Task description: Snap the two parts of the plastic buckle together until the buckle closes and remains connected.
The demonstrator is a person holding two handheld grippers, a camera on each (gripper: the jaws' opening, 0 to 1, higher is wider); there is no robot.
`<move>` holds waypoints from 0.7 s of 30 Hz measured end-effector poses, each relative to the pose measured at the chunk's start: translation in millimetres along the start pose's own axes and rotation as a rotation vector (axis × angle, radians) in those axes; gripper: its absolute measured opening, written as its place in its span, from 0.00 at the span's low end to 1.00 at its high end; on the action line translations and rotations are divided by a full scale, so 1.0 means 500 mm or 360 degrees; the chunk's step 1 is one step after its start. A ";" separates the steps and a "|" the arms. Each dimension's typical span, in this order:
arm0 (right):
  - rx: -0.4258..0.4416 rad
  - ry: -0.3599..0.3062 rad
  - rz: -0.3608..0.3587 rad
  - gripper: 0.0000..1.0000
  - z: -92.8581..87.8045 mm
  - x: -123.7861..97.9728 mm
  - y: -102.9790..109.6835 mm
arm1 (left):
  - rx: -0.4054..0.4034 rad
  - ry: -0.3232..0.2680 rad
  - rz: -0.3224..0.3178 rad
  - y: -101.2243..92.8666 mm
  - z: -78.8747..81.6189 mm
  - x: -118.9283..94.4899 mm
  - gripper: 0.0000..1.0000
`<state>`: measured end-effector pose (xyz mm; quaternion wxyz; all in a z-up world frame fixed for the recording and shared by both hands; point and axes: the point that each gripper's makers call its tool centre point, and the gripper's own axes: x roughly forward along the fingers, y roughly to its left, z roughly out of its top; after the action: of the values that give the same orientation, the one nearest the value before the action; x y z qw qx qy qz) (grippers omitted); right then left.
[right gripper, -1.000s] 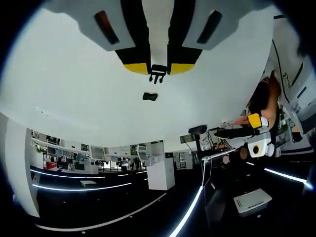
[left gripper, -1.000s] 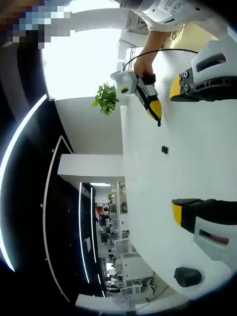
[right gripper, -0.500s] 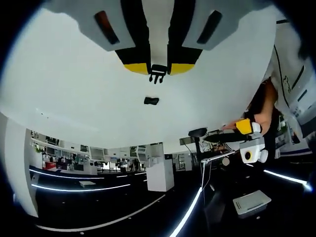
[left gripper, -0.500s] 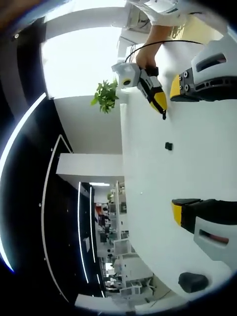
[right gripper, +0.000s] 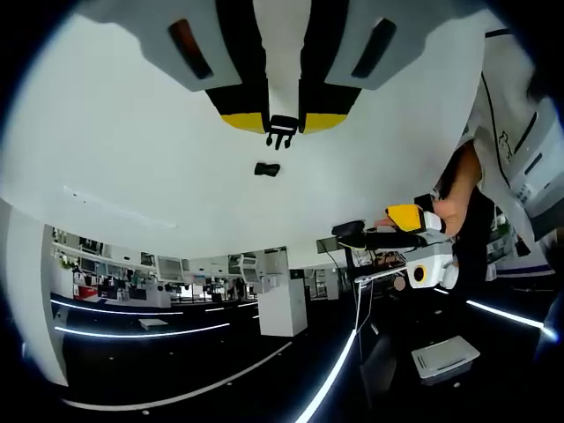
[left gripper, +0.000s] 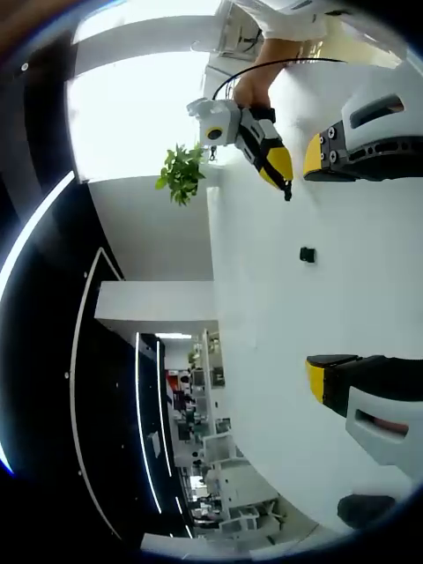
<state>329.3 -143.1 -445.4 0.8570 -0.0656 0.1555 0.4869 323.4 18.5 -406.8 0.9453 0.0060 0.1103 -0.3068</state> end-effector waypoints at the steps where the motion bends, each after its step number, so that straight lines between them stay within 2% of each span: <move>1: 0.0000 0.0001 0.0006 0.12 0.001 0.000 0.000 | 0.0003 0.0014 0.0009 0.009 -0.001 0.008 0.81; 6: 0.0004 -0.0004 0.0015 0.12 0.004 -0.001 -0.003 | 0.0031 0.0073 0.0009 0.023 -0.009 0.036 0.81; 13: 0.0022 -0.0005 0.0010 0.12 0.000 -0.003 -0.009 | 0.0039 0.0139 -0.0058 0.010 -0.030 0.069 0.81; 21: 0.0058 -0.0010 0.0012 0.12 -0.005 0.001 -0.008 | 0.0029 0.0158 -0.0085 0.010 -0.033 0.083 0.81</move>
<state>332.3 -145.5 -448.2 0.8568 -0.0481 0.1619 0.4873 355.7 -0.2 -431.8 0.9301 0.0268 0.1543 -0.3323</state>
